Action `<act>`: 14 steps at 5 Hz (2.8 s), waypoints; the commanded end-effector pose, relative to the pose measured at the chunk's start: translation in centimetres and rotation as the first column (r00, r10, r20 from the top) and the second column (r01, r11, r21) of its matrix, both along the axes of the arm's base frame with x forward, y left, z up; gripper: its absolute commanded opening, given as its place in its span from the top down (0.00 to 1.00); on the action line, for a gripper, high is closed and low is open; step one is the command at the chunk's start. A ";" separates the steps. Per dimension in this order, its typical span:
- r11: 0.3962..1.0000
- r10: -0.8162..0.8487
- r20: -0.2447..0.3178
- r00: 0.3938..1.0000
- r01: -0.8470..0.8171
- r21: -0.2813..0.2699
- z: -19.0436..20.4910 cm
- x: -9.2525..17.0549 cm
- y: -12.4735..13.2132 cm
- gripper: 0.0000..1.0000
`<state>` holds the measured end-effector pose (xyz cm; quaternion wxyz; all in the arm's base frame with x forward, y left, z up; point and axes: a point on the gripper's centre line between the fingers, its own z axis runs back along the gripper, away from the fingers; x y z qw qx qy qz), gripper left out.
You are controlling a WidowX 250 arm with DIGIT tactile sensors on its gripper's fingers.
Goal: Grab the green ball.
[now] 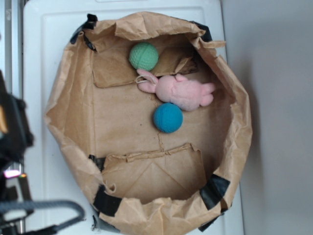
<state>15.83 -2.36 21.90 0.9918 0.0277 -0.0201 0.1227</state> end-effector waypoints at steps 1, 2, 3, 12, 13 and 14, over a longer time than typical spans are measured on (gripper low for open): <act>0.954 0.300 0.073 0.951 -0.297 -0.052 -3.4 6.5 2.1 0.00; 0.945 0.323 0.095 0.942 -0.316 -0.085 -6.9 11.5 3.6 0.00; 0.941 0.326 0.054 0.944 -0.319 -0.111 -8.7 16.4 4.8 0.00; 0.715 0.684 0.186 0.705 -0.698 0.015 -16.9 13.3 9.4 0.00; 0.689 0.715 0.182 0.675 -0.725 -0.015 -15.8 13.7 10.0 0.00; 0.605 0.790 0.152 0.594 -0.796 -0.029 -13.5 13.6 11.0 0.00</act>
